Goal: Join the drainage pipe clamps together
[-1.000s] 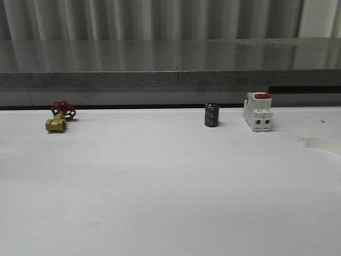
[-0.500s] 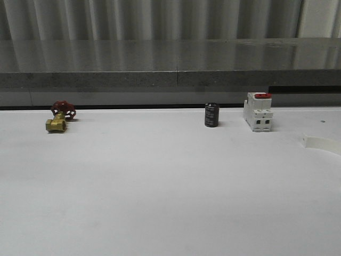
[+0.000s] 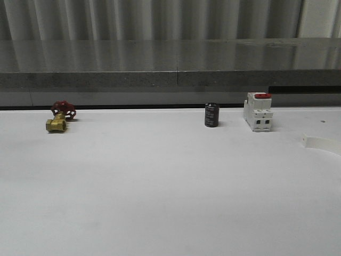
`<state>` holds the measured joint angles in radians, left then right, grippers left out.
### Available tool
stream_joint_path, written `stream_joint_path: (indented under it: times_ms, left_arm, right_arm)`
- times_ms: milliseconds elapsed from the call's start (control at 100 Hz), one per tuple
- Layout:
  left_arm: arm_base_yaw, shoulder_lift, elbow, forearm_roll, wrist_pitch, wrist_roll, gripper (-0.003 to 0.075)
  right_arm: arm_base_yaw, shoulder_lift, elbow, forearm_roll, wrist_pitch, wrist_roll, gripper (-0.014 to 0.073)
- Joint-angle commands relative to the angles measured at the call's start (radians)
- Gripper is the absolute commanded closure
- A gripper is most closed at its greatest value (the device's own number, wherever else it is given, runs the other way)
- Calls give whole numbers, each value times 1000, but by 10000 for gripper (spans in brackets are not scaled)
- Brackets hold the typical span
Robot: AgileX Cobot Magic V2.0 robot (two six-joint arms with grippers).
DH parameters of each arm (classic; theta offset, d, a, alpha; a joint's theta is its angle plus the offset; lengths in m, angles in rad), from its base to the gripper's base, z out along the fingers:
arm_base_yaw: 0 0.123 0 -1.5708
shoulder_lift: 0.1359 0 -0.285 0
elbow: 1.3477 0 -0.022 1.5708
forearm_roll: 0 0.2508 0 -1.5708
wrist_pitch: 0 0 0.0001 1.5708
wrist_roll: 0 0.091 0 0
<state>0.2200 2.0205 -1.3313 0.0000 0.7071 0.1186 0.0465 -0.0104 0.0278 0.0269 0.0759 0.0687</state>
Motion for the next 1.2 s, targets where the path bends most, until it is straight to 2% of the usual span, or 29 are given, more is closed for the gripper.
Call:
stream_joint_path:
  times_ms: [0, 110, 160, 230, 300, 590, 730, 960, 1190]
  left_arm:
    - [2, -45, -26, 0, -22, 2, 279]
    - [2, -47, -26, 0, -22, 2, 512]
    - [2, -51, -26, 0, -22, 2, 595]
    - [2, -60, -26, 0, -21, 2, 683]
    - [0, -80, -26, 0, -22, 2, 734]
    - [-40, -218, -26, -29, 62, -12, 739]
    - [-111, -280, -24, -44, 134, -124, 739]
    - [-346, -299, -12, -44, 136, -273, 739]
    - [-564, -250, -6, -44, 14, -458, 739]
  right_arm:
    - [-6, -20, -16, 0, -87, -9, 662]
    - [-6, -20, -16, 0, -87, -9, 662]
    - [-6, -20, -16, 0, -87, -9, 662]
    - [-6, -20, -16, 0, -87, -9, 662]
    - [-6, -20, -16, 0, -87, -9, 662]
    - [-6, -20, -16, 0, -87, -9, 662]
    - [-6, -20, -16, 0, -87, -9, 662]
    - [-6, -20, -16, 0, -87, -9, 662]
    - [-6, -20, -16, 0, -87, -9, 662]
